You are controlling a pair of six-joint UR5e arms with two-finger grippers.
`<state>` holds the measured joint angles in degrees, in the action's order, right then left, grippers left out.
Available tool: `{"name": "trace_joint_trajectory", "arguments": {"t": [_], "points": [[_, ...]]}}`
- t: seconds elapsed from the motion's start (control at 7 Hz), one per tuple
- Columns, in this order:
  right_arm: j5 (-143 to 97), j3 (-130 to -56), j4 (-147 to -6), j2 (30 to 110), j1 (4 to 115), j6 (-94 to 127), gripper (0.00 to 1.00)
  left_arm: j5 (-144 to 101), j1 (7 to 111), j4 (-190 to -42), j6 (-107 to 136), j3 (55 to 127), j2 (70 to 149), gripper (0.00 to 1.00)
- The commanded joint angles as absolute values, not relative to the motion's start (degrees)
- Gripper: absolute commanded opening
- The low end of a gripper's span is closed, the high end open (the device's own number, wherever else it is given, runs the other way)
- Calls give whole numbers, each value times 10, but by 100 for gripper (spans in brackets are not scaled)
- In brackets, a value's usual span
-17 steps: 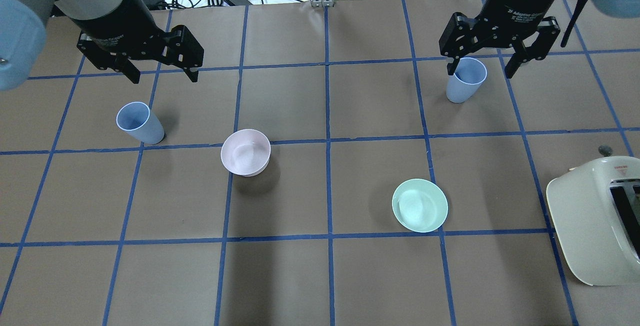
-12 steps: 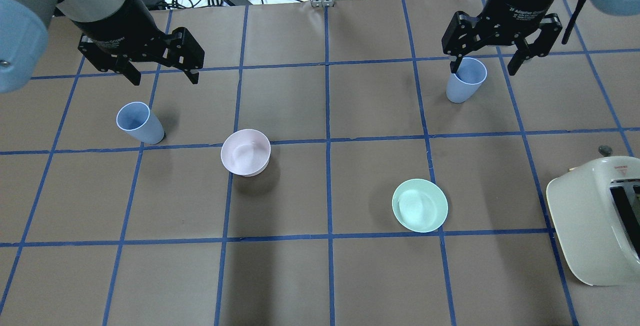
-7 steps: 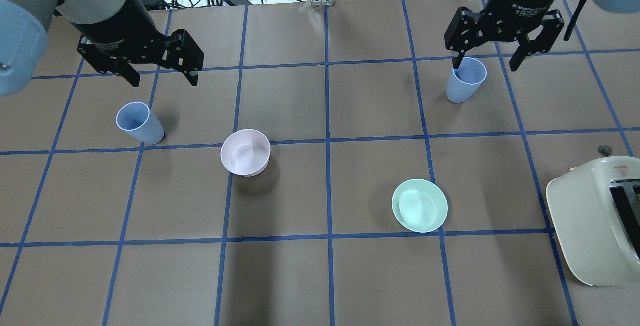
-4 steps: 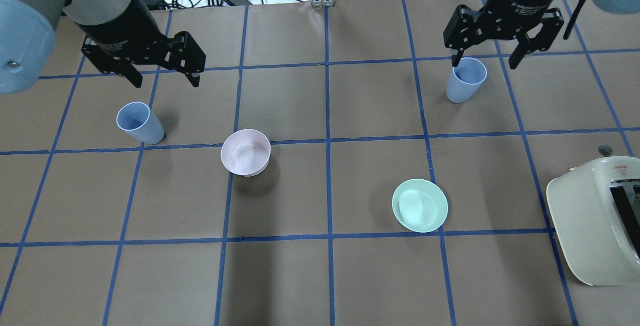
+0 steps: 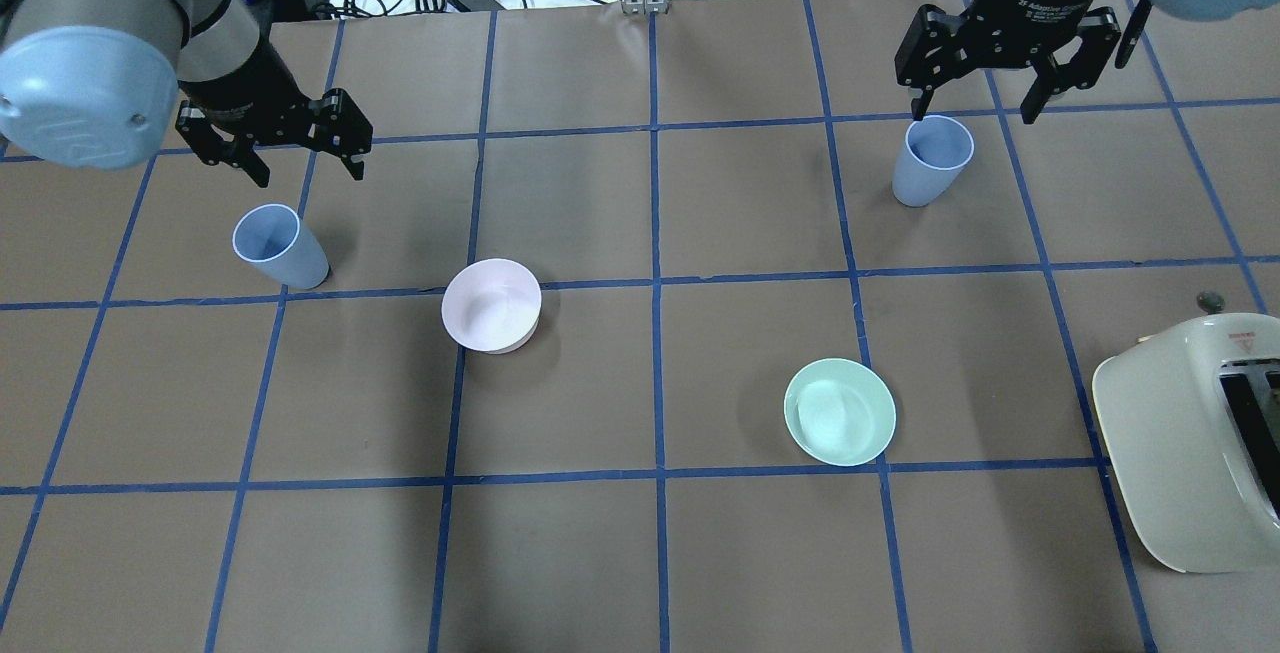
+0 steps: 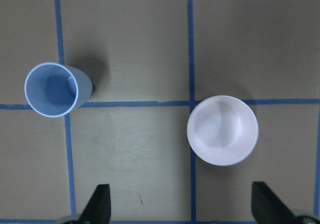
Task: Stack blue cups with both arms
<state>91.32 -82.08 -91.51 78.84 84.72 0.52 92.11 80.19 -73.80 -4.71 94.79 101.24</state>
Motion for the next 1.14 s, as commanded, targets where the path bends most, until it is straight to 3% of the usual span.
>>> {"name": "trace_joint_trajectory", "arguments": {"t": [0.0,0.14,0.29,0.43,0.57,1.0], "points": [[919,-768,-971,683,792,-80,100,923,739,-690,-57,976,1083,100],[917,-750,-1007,633,777,-97,100,922,738,-675,-57,978,1100,100],[916,-741,-1010,601,777,-94,100,922,738,-662,-61,979,1110,70],[911,-741,-1015,576,777,-91,100,922,738,-647,-75,977,1119,29],[888,-743,-1032,555,777,-87,100,922,738,-646,-76,979,1121,0],[895,-752,-986,555,777,-87,100,920,750,-641,-91,970,1122,0]]}}
